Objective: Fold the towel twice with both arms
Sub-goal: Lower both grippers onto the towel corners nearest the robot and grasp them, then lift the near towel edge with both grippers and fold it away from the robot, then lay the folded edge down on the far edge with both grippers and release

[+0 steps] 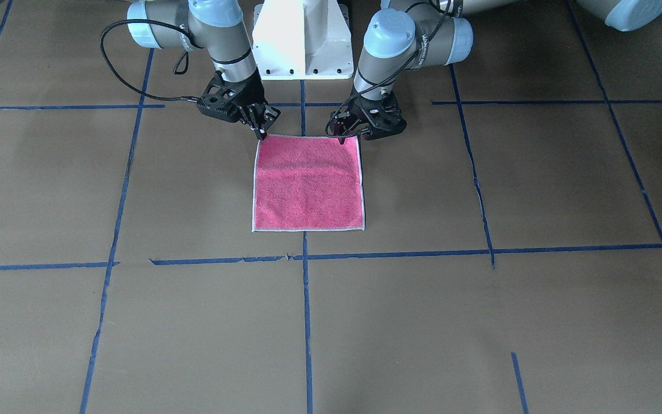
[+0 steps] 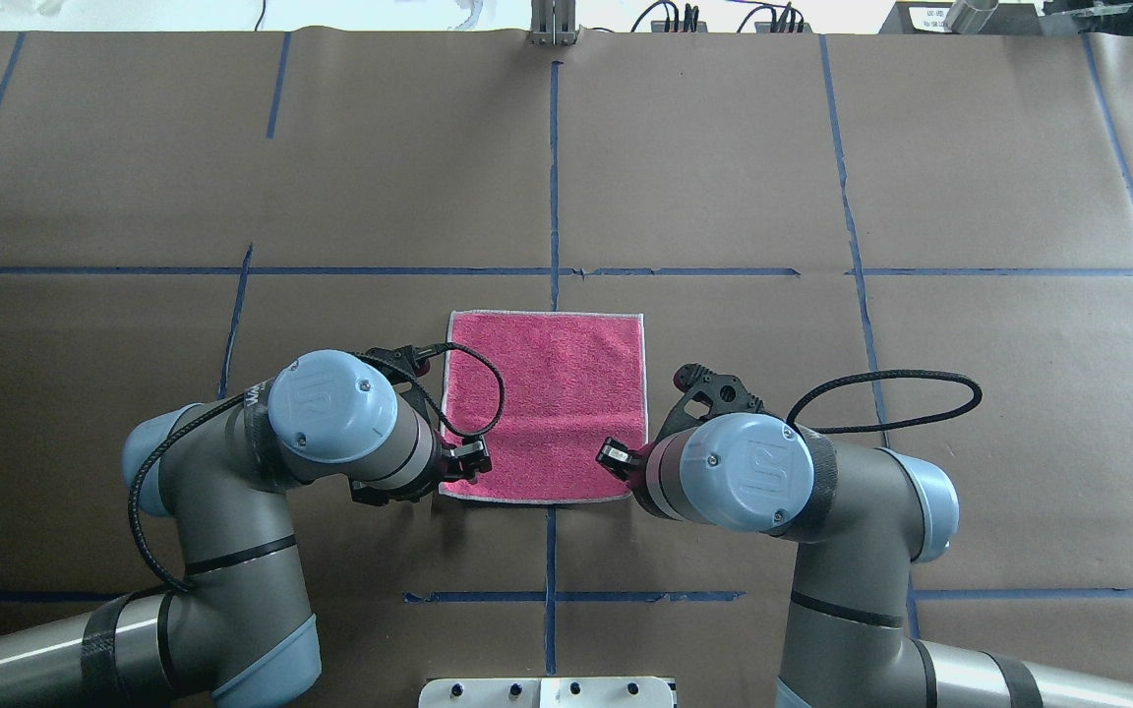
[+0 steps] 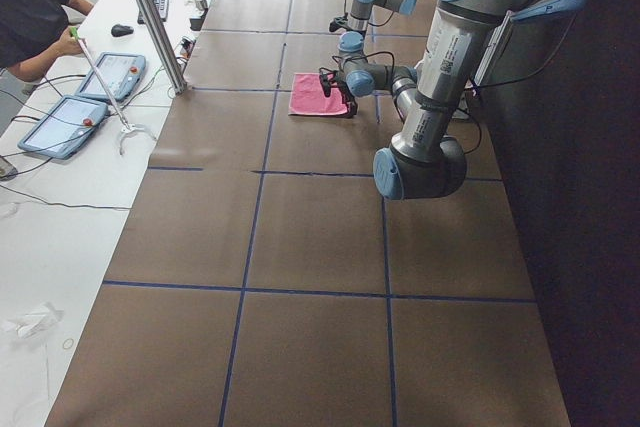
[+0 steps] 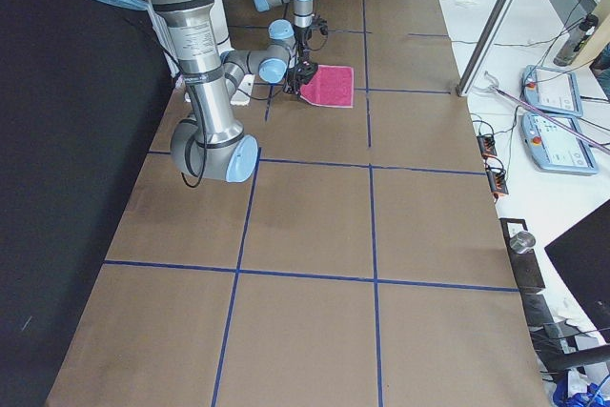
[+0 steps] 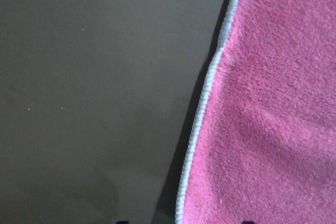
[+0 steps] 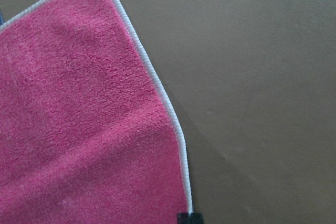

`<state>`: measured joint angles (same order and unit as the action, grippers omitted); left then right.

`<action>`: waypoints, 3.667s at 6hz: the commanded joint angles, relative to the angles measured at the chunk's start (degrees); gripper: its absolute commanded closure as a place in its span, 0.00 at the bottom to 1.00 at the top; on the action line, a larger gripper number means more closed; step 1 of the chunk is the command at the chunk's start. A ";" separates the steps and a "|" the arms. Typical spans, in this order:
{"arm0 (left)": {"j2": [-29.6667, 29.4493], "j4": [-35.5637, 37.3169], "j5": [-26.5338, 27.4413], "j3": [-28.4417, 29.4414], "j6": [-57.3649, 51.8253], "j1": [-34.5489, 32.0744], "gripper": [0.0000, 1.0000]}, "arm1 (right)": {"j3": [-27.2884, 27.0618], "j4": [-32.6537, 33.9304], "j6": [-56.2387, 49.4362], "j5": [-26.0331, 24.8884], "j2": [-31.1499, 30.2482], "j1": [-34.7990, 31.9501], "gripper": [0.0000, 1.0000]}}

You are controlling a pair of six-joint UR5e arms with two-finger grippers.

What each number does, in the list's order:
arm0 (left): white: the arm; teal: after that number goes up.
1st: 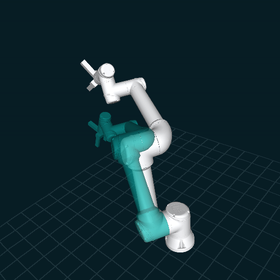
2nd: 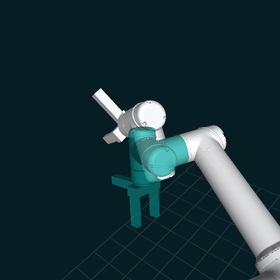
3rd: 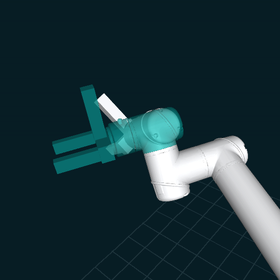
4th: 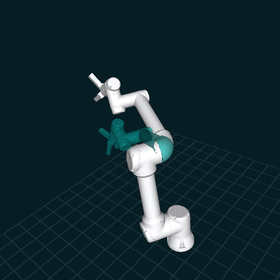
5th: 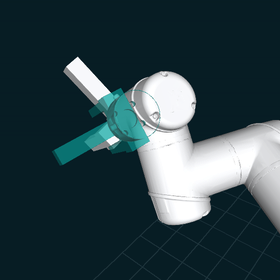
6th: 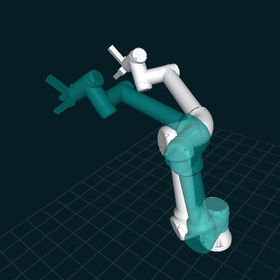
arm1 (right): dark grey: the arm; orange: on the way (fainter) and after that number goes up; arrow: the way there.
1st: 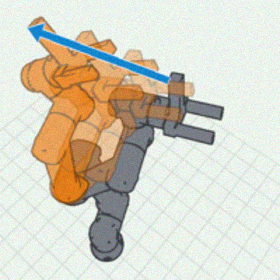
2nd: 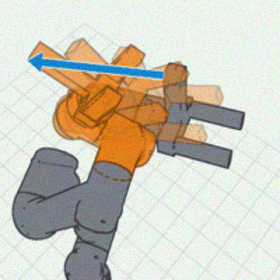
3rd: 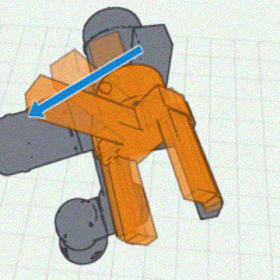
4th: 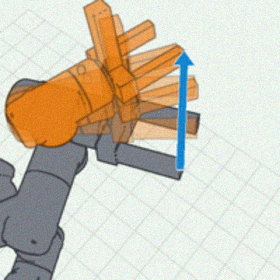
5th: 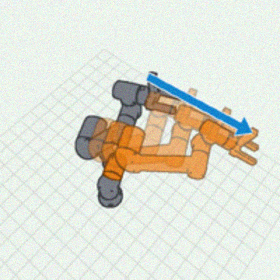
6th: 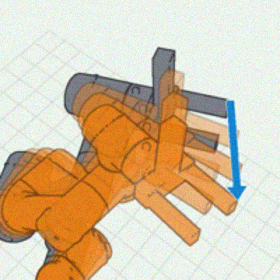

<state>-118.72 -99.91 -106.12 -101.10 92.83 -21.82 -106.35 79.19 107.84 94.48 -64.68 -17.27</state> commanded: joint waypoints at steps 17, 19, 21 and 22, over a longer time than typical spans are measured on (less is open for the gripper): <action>-9.14 -0.55 2.49 7.74 3.59 -7.88 1.00 | 8.03 5.27 -2.63 3.43 8.39 -11.99 0.98; -10.04 -1.25 4.42 9.51 3.41 -7.97 1.00 | 10.98 5.27 -3.16 3.60 9.75 -12.79 0.98; -10.74 -5.10 4.87 13.37 3.32 -8.50 0.99 | 10.98 5.27 -3.95 3.60 9.58 -13.05 0.97; -10.74 -5.55 4.87 13.82 3.32 -8.76 0.91 | 11.07 5.27 -4.04 3.60 9.58 -12.97 0.95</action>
<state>-129.37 -104.62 -101.32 -88.10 96.16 -30.30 -95.36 84.46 104.04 98.09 -55.09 -30.24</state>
